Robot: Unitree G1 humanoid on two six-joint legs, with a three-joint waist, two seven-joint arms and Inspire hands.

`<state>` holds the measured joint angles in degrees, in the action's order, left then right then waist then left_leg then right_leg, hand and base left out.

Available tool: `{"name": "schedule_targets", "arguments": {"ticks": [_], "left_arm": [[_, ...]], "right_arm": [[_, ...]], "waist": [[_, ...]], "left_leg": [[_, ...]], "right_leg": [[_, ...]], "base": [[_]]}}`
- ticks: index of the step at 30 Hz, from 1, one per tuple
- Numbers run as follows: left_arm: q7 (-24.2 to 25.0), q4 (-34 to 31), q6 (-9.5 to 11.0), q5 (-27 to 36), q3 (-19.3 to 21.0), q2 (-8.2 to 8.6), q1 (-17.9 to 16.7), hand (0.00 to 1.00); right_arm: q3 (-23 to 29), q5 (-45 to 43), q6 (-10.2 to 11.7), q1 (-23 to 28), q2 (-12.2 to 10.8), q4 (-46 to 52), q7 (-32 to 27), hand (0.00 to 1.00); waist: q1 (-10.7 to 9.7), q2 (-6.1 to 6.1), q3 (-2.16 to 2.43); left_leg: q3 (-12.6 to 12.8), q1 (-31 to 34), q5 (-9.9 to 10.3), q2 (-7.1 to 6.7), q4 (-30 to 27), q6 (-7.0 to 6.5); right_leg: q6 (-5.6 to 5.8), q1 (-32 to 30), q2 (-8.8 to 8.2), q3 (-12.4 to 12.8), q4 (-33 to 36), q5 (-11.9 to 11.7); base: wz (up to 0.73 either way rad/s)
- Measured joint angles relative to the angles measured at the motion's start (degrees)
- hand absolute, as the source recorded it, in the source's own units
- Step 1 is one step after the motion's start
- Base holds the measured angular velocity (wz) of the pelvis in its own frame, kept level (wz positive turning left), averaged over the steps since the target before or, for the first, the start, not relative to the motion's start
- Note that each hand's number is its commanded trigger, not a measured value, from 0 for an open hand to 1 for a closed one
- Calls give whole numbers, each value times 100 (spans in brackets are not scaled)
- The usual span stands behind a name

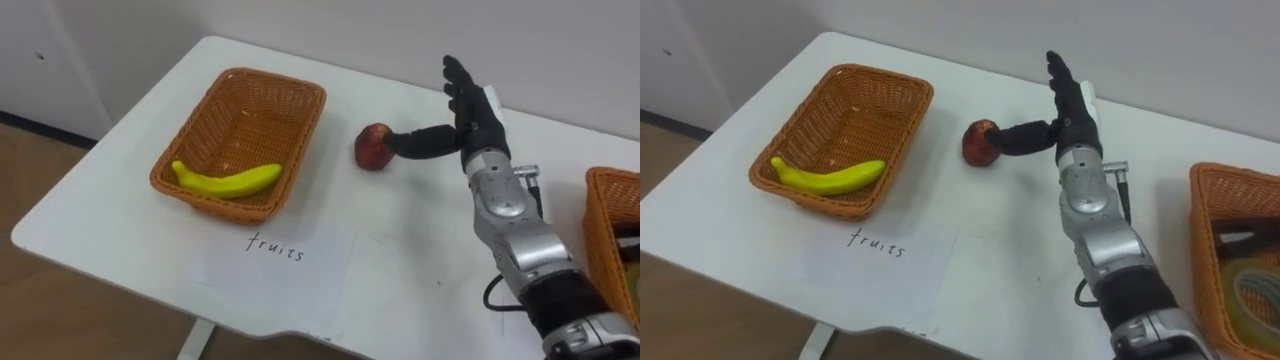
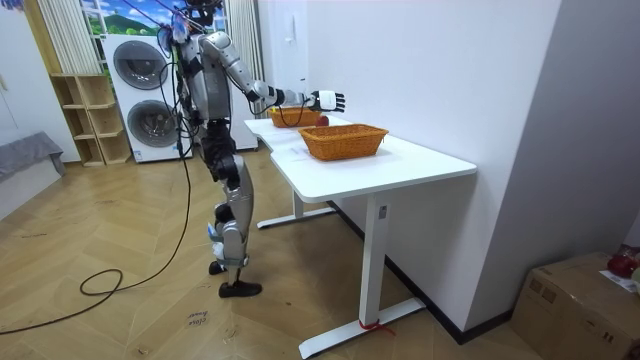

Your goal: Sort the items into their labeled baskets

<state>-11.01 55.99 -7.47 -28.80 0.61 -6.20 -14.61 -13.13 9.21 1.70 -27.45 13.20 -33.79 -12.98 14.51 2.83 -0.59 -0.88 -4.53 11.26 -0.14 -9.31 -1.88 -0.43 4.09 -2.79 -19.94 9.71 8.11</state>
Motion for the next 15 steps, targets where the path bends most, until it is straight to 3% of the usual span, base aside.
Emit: {"name": "schedule_targets", "arguments": {"ticks": [15], "left_arm": [[41, -35, -7, 17, -103, -18, -66, 0]], "right_arm": [[-158, -53, -2, 117, -3, -433, 247, 0]], "waist": [[6, 57, 13]], "left_leg": [[-38, -15, -5, -22, -37, -7]], "right_leg": [[4, 58, -26, -63, -2, 2]], "base": [[1]]}}
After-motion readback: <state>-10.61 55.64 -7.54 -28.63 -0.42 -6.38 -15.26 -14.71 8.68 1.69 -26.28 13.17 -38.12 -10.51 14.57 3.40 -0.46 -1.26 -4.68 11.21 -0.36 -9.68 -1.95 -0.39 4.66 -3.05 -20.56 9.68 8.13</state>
